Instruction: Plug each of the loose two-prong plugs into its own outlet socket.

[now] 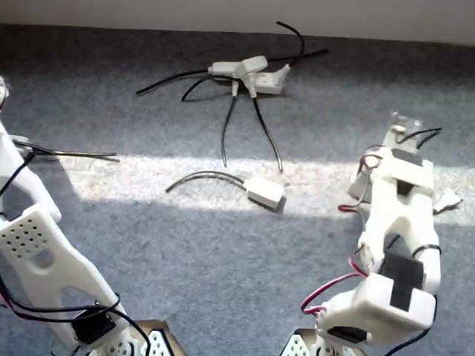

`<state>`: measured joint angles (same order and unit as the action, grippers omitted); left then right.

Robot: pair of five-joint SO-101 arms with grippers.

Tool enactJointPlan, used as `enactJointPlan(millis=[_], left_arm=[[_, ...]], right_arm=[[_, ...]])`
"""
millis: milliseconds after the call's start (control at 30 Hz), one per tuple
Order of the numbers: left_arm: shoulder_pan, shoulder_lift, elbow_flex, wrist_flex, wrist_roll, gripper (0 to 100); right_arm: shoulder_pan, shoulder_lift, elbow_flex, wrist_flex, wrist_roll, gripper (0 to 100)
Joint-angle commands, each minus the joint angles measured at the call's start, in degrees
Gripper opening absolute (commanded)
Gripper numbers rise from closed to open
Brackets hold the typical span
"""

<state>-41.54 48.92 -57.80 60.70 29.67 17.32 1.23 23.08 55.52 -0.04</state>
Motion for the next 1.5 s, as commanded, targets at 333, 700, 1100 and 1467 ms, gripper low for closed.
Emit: enactJointPlan(millis=[333,700,1100,1467], left_arm=[[10.95,-0.57,-0.22,11.96,-7.21,26],[10.68,-0.57,-0.31,18.29,-7.30,26],[10.68,-0.57,-0.13,18.64,-7.30,26],[11.65,-0.57,-0.13,25.49,-9.23,26]], right_arm=[[16.66,-0.40,-1.71,-11.30,-0.44,23.1],[19.38,23.69,-23.78,-12.70,-5.63,23.1],[20.18,36.44,-38.73,-12.70,-5.71,7.6],[15.25,30.99,-43.82,3.03,1.67,1.1]])
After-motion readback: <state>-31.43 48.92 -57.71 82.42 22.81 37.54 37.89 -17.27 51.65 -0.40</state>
